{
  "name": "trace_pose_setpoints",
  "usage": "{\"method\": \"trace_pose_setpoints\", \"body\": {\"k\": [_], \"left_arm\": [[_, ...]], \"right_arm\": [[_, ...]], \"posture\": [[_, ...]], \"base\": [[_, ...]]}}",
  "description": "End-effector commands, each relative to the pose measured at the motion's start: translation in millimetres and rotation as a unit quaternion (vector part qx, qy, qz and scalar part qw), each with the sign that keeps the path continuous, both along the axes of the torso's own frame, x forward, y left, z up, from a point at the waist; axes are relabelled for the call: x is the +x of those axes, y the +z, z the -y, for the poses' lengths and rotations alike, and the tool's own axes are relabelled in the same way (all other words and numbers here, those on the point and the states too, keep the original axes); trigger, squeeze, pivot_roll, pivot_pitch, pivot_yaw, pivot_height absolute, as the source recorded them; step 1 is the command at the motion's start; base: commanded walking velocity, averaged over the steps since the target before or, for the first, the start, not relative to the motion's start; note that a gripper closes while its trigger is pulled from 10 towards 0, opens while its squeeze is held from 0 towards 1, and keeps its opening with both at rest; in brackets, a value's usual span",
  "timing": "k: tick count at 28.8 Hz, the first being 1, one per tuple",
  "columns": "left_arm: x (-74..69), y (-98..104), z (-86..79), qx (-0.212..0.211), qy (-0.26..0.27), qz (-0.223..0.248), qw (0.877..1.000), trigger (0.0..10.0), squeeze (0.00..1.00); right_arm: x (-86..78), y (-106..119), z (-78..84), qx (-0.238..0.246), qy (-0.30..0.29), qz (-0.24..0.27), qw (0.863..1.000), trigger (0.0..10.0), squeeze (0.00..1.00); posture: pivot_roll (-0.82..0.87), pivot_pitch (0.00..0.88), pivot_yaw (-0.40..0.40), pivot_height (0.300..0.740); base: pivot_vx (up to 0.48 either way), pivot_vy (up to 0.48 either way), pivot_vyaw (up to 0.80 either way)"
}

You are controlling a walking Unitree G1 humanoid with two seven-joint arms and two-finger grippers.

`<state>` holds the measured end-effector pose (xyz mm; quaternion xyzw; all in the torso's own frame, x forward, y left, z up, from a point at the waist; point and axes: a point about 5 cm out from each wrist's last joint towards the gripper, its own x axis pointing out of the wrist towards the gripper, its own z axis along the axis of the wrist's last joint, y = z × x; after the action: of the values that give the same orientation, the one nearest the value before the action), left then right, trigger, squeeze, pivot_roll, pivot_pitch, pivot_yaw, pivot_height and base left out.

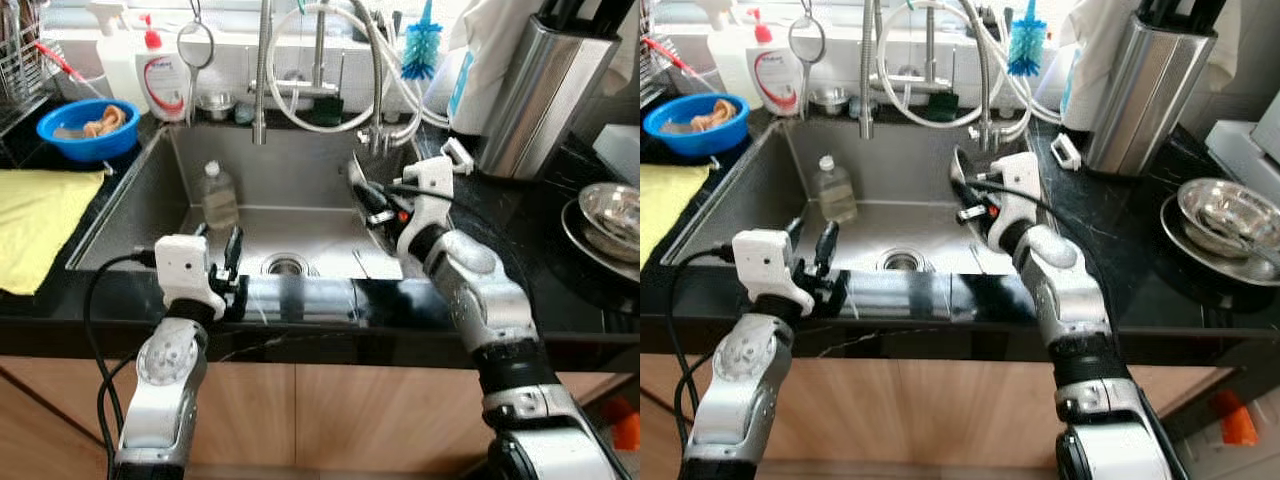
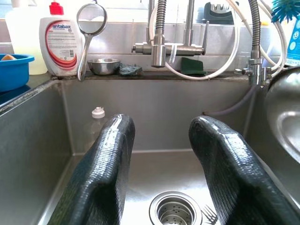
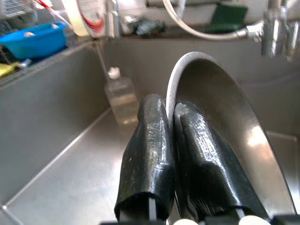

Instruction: Kitchen organization

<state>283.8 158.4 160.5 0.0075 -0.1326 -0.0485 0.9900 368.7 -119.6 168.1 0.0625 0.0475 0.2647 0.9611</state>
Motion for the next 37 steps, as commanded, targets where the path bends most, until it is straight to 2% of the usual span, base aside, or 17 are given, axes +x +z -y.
{"method": "trace_pose_setpoints", "body": {"k": [1,5,7,8,10,16,17,18,19,20,21,23,25,26,27,32,37], "left_arm": [[0.3,-1,0.2,0.003,0.0,-0.005,1.0,10.0,0.0],[-0.1,-1,-0.2,0.003,0.0,-0.005,1.0,10.0,0.0],[-0.2,-1,-0.4,0.004,0.0,-0.006,1.0,10.0,0.0],[-0.3,-2,-0.7,0.005,-0.001,-0.007,1.0,10.0,0.0],[-0.5,-2,-0.7,0.005,-0.001,-0.007,1.0,10.0,0.0],[-0.2,-1,1.1,0.005,-0.005,-0.008,1.0,10.0,0.0],[-0.4,-1,0.8,0.005,-0.005,-0.008,1.0,10.0,0.0],[-0.6,-2,0.4,0.006,-0.005,-0.009,1.0,10.0,0.0],[-0.7,-2,0.3,0.006,-0.005,-0.009,1.0,10.0,0.0],[-0.8,-2,0.3,0.007,-0.005,-0.009,1.0,10.0,0.0],[-0.9,-2,0.3,0.007,-0.005,-0.009,1.0,10.0,0.0],[-0.9,-2,0.1,0.008,-0.006,-0.009,1.0,10.0,0.0],[-0.5,-1,0.4,0.01,-0.009,-0.01,1.0,10.0,0.0],[-0.4,-1,0.4,0.01,-0.01,-0.01,1.0,10.0,0.0],[-0.3,-1,0.6,0.01,-0.01,-0.01,1.0,10.0,0.0],[-0.2,-1,2.1,0.01,-0.014,-0.01,1.0,10.0,0.0],[-0.8,-2,2.8,0.012,-0.016,-0.009,1.0,10.0,0.0]], "right_arm": [[6.9,9,1.7,-0.002,-0.008,0.023,1.0,10.0,0.0],[11.4,5,3.3,-0.005,-0.019,0.014,1.0,10.0,0.0],[14.2,1,3.6,-0.025,-0.02,0.011,0.999,10.0,0.0],[15.9,-3,4.7,-0.054,-0.028,0.009,0.998,10.0,0.0],[15.8,-6,4.2,-0.069,-0.026,0.01,0.997,10.0,0.0],[18.4,-13,6.2,-0.072,-0.046,-0.001,0.996,10.0,0.0],[18.8,-13,6.5,-0.073,-0.046,-0.002,0.996,10.0,0.08],[19.5,-14,6.5,-0.072,-0.046,-0.002,0.996,10.0,0.08],[19.7,-14,6.3,-0.075,-0.044,0.0,0.996,10.0,0.84],[19.8,-14,6.2,-0.077,-0.043,0.001,0.996,10.0,0.84],[19.9,-14,6.4,-0.078,-0.042,0.002,0.996,10.0,0.96],[20.2,-14,6.6,-0.078,-0.044,0.004,0.996,10.0,0.94],[20.3,-14,6.3,-0.083,-0.042,0.007,0.996,10.0,0.74],[20.4,-15,6.2,-0.086,-0.043,0.007,0.995,10.0,0.07],[20.3,-16,6.2,-0.088,-0.044,0.006,0.995,10.0,0.0],[19.8,-14,6.7,-0.09,-0.046,0.02,0.995,10.0,0.0],[17.6,12,15.9,-0.124,-0.089,0.112,0.982,10.0,0.0]], "posture": [[-0.08,0.0,-0.058,0.706],[-0.08,0.0,-0.055,0.706],[-0.08,0.0,-0.055,0.706],[-0.08,0.0,-0.054,0.706],[-0.08,0.0,-0.053,0.706],[-0.07,0.0,-0.046,0.706],[-0.07,0.0,-0.044,0.706],[-0.07,0.0,-0.044,0.706],[-0.07,0.0,-0.043,0.706],[-0.07,0.0,-0.042,0.706],[-0.07,0.0,-0.042,0.706],[-0.07,0.0,-0.04,0.706],[-0.07,0.0,-0.036,0.706],[-0.07,0.0,-0.034,0.706],[-0.07,0.0,-0.034,0.706],[-0.07,0.0,-0.03,0.706],[-0.07,0.0,-0.031,0.706]], "base": [[0.0,0.0,0.0],[0.0,0.0,0.0],[0.0,0.0,0.0],[0.0,0.0,0.0],[0.0,0.0,0.0],[0.0,0.0,0.0],[0.0,0.0,0.0],[0.0,0.0,0.0],[0.0,0.0,0.0],[0.0,0.0,0.0],[0.0,0.0,0.0],[0.0,0.0,0.0],[0.0,0.0,0.0],[0.0,0.0,0.0],[0.0,0.0,0.0],[0.0,0.0,0.0],[0.0,0.0,0.0]]}}
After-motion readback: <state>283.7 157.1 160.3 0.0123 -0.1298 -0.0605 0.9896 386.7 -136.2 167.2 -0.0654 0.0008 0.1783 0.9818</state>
